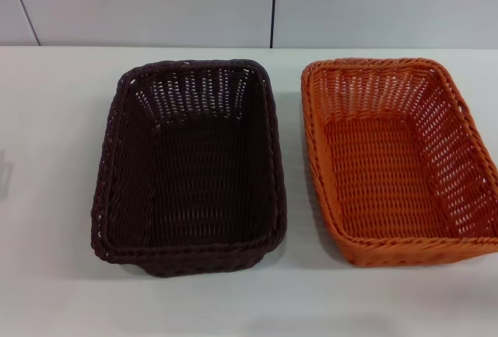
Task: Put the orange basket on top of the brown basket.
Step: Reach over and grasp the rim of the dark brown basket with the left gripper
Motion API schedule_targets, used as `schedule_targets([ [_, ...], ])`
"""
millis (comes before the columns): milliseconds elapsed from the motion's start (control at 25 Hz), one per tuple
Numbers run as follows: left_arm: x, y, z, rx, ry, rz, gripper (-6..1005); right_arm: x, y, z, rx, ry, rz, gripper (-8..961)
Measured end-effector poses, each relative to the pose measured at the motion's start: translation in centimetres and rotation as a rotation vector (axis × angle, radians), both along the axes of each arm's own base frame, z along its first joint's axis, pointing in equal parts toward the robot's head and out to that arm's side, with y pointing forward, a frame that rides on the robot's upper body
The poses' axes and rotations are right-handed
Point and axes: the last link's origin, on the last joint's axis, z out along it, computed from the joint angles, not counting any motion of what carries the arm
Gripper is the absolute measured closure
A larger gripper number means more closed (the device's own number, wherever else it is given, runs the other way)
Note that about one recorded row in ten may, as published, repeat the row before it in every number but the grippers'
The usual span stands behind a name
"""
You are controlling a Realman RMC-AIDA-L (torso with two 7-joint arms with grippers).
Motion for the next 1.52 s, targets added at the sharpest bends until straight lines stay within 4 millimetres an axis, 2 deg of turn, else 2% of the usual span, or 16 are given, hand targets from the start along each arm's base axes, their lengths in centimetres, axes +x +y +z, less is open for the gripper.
schedule_targets([
  [440, 0.3, 0.2, -0.5, -0.034, -0.005, -0.018, 215, 0.0, 0.1, -0.3, -0.013, 0.005, -0.002, 165],
  [600, 1.5, 2.4, -0.4, -0.121, -0.045, -0.039, 215, 0.0, 0.1, -0.3, -0.016, 0.006, 0.000, 165],
  [680, 1.7, 2.8, -0.3, -0.140, -0.049, -0.037, 215, 0.0, 0.1, -0.3, -0.018, 0.007, 0.000, 165],
  [760, 3.4, 5.1, 2.0, -0.205, -0.051, -0.037, 215, 0.0, 0.1, -0.4, -0.026, 0.010, -0.001, 165],
  [800, 4.0, 5.6, 2.8, -0.219, -0.050, -0.036, 215, -0.1, 0.3, -0.5, -0.034, 0.013, 0.000, 165],
  [960, 7.1, 6.9, 5.9, -0.314, -0.044, 0.008, 214, -0.1, 0.6, -0.7, -0.047, 0.018, 0.001, 165],
  [1040, 9.8, 7.1, 6.7, -0.410, -0.044, 0.058, 214, -0.1, 0.8, -0.9, -0.061, 0.021, -0.002, 165],
  [1160, 12.3, 6.8, 6.6, -0.518, -0.015, 0.108, 214, 0.0, 0.9, -1.0, -0.069, 0.024, -0.006, 164],
  [1200, 14.7, 6.4, 6.5, -0.615, 0.018, 0.140, 214, 0.0, 0.9, -1.1, -0.073, 0.026, -0.008, 164],
  [1240, 14.7, 6.4, 6.5, -0.615, 0.018, 0.140, 214, 0.0, 0.9, -1.1, -0.073, 0.026, -0.008, 164],
  [1320, 17.0, 6.0, 6.3, -0.703, 0.045, 0.154, 215, 0.0, 1.0, -1.1, -0.075, 0.025, -0.009, 164],
  [1440, 17.6, 5.7, 6.1, -0.748, 0.058, 0.166, 215, 0.1, 1.0, -1.0, -0.077, 0.021, -0.011, 164],
  [1480, 19.1, 5.2, 5.2, -0.854, 0.085, 0.192, 215, 0.2, 1.1, -1.0, -0.079, 0.019, -0.014, 164],
  [1520, 19.3, 5.1, 4.8, -0.875, 0.093, 0.202, 215, 0.3, 1.1, -1.0, -0.081, 0.016, -0.018, 164],
])
